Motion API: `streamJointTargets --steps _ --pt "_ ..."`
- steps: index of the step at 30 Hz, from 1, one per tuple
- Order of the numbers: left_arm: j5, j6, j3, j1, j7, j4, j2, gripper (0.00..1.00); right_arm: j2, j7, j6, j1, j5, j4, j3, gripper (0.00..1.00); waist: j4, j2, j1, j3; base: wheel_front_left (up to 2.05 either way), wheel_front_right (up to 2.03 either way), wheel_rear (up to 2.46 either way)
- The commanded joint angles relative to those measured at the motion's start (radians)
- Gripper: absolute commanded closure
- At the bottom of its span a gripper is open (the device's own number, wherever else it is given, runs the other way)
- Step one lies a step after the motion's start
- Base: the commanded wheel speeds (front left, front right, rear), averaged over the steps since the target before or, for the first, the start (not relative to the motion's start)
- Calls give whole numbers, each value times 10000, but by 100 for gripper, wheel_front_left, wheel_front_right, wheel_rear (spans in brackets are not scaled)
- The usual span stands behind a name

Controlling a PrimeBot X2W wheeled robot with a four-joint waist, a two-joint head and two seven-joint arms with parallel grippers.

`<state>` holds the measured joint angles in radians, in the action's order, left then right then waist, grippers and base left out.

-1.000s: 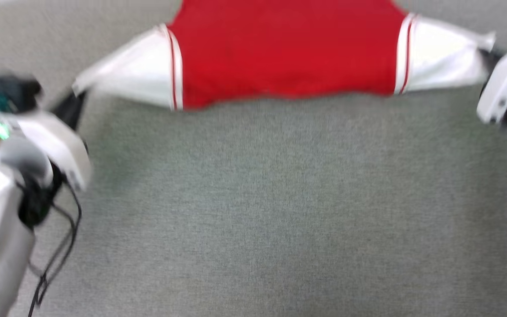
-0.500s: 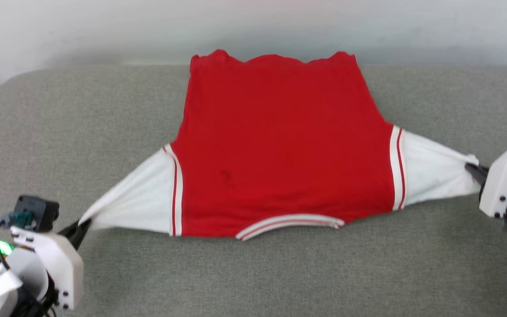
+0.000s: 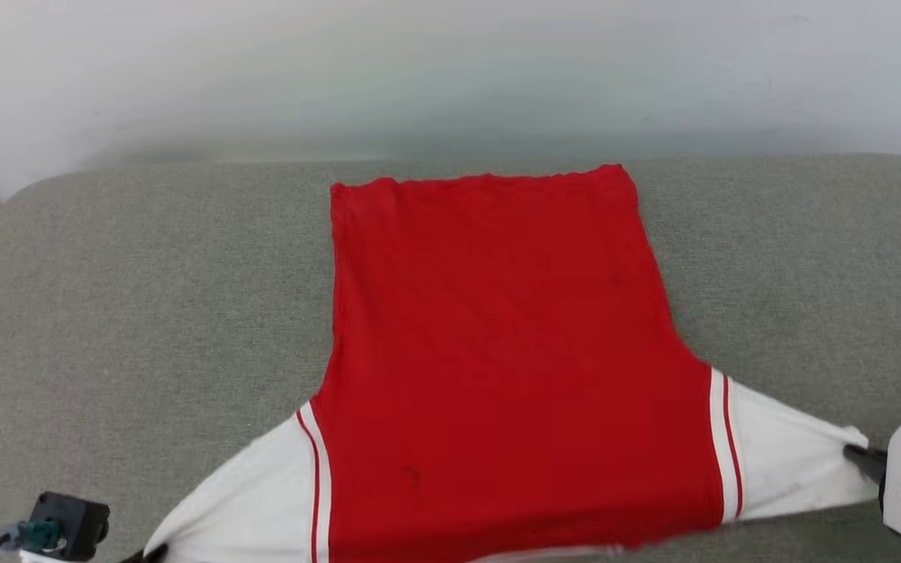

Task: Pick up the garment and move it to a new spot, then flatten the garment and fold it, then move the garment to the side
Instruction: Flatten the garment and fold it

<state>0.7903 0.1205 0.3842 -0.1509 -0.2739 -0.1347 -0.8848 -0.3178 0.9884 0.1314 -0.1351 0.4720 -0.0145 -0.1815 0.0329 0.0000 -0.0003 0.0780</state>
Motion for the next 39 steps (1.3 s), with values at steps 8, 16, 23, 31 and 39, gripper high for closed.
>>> streamJointTargets --steps 8,16,23,31,39 --pt "254 172 143 -834 -24 -668 2 100 317 722 -11 1354 82 1099 -384 100 -51 0 3 152 0 0 0" --pt "362 -28 286 -447 31 -875 317 100 291 641 -11 1189 -23 1265 -203 100 25 0 3 437 0 0 0" --pt "565 62 205 -430 23 -1683 439 100 -51 438 -11 403 173 1683 -55 0 307 0 3 1077 0 0 0" --pt "384 297 316 -209 -260 -3276 443 100 -312 1192 -11 -2117 80 2104 324 0 1155 0 3 2598 0 0 0" --pt "-147 43 678 664 -347 -4173 730 100 -73 3353 -9 -5722 -726 1021 157 0 2409 0 3 4346 0 0 0"
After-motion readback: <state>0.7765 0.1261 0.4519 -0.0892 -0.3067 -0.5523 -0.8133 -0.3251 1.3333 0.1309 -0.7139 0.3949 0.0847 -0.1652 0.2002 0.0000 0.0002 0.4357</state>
